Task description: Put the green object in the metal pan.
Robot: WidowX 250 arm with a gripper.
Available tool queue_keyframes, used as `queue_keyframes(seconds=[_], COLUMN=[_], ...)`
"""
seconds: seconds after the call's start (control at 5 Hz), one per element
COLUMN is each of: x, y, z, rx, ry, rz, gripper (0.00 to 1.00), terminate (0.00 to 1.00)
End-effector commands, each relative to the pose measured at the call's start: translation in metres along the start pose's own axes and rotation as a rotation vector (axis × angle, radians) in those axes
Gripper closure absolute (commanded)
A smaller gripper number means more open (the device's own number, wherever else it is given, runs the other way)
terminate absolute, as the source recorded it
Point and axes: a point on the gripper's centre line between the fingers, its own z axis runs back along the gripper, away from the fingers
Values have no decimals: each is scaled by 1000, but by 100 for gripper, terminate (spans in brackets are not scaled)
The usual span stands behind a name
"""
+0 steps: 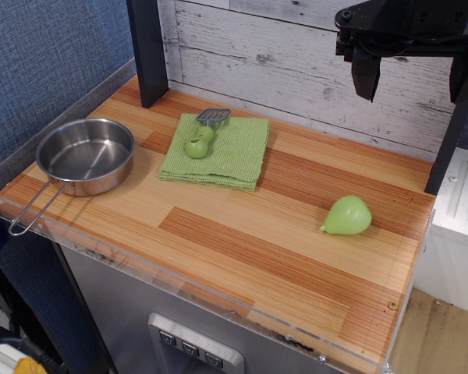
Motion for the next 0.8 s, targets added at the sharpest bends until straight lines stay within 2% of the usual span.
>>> queue_keyframes(seconds=[0.0, 0.2, 0.4, 0.6], x=[0, -14, -17, -26], y=[0, 25, 34, 42], z=[0, -8, -11, -14], rx=[0, 69, 109, 126], ry=[0, -10, -8, 33], rz=[0, -42, -63, -95], gripper=[0, 0, 0, 0], terminate=[0, 0, 0, 0])
